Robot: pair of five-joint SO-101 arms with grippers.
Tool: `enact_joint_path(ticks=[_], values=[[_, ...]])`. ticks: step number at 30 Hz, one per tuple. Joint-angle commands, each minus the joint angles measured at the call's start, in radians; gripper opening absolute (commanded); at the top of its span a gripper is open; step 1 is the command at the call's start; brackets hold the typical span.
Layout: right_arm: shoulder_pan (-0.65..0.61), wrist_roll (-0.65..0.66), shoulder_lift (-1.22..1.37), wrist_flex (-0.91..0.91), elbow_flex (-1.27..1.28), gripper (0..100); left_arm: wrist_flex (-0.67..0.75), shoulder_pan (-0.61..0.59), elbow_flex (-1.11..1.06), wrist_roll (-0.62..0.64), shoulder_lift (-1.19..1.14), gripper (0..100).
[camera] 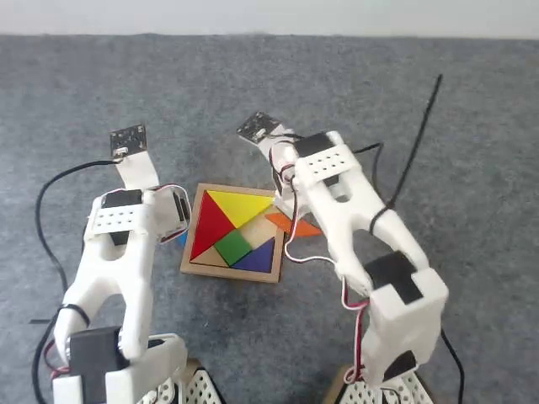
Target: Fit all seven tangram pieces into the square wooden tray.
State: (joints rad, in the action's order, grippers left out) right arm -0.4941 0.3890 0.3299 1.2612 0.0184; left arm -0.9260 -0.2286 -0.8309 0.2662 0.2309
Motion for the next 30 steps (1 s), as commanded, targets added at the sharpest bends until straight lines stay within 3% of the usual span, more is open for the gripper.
enact_joint_path(ticks=[1, 13, 30], values=[[-0.051, -0.014, 0.03, -0.01, -0.083, 26.6, 0.017, -0.008, 0.005, -0.006, 0.043, 13], [-0.07, -0.026, 0.251, 0.065, -0.255, 26.6, 0.017, -0.008, 0.005, -0.006, 0.043, 13], [-0.14, -0.1, 0.263, 0.108, -0.359, 26.6, 0.017, -0.008, 0.007, -0.006, 0.043, 13]])
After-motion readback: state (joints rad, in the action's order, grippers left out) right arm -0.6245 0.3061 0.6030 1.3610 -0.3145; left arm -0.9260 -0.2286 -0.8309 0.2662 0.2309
